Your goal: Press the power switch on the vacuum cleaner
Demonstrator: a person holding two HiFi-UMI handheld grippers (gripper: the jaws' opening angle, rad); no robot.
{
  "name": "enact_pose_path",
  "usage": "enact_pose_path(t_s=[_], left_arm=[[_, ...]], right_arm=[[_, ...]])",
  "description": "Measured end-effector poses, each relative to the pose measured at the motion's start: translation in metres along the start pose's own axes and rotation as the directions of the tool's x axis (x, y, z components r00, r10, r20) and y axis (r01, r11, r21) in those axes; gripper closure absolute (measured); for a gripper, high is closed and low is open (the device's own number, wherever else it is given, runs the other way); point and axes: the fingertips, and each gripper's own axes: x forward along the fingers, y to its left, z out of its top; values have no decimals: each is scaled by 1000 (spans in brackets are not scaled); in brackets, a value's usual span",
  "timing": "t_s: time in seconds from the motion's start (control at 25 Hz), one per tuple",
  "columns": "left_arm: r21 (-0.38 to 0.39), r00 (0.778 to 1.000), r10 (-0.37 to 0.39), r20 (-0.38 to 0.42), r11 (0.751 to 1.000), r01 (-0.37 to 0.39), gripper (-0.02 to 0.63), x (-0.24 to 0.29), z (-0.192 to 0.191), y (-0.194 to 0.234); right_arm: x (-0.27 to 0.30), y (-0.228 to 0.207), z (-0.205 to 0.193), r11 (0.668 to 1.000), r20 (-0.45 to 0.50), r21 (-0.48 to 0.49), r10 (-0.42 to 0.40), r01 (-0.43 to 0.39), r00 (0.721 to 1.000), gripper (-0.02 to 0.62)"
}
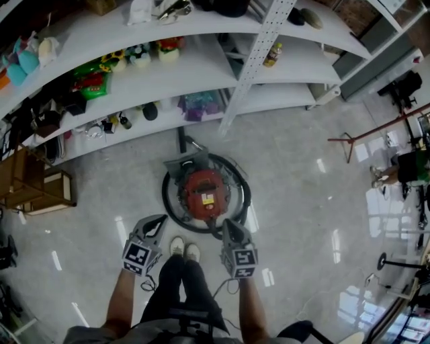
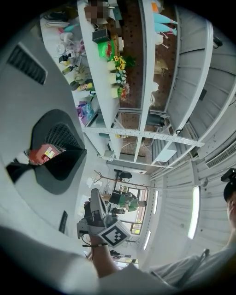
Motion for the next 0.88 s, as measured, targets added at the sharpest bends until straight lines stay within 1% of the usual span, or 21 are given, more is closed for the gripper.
enact_pose_path(t_s=[0.16,0.32,0.48,0.88], left_arm=[[-15,1000,-2,-8,1000,2,598,12,-15,8],[-40,1000,-6,-27,999,5,598,24,-34,12],[-52,999,-14,-45,999,11,598,38,-52,18],[-89,994,-36,-103,996,27,598,65,-103,21]], right_arm=[[19,-5,-19,1000,-21,1,9,-9,1000,586],[32,-8,-35,1000,-48,27,8,-7,999,586],[49,-13,-51,999,-72,33,11,-8,997,586],[83,-23,-94,998,-125,57,20,-13,992,586]])
